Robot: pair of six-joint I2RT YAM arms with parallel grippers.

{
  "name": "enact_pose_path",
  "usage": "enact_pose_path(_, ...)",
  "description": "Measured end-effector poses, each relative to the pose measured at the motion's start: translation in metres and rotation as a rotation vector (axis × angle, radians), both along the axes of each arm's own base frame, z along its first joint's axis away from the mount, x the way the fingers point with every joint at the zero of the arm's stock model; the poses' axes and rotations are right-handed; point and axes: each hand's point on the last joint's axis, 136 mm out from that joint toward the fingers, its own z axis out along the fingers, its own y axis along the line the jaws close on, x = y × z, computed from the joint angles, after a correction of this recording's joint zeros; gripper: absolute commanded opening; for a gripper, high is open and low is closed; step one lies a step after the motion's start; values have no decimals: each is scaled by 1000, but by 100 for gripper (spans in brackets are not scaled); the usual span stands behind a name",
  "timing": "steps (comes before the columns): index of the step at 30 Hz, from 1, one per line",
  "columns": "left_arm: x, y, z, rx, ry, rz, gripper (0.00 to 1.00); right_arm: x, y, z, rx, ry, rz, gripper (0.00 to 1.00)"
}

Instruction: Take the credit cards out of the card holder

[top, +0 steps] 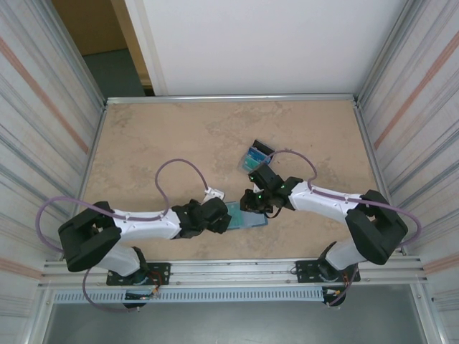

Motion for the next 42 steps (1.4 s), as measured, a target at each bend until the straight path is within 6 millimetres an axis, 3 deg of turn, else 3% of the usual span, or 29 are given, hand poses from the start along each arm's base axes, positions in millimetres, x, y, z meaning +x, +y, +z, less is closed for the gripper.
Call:
enact_pose_path(8, 8, 3, 3, -17, -3, 31, 99, -3, 3, -10, 32, 39, 2, 18)
enact_pose_path(27, 6, 6, -10, 43, 39, 32, 99, -5, 4, -32, 43, 99, 3, 14)
enact_pose_path(42, 6, 5, -11, 53, 45, 32, 99, -3, 8, -38, 65, 104, 9, 16)
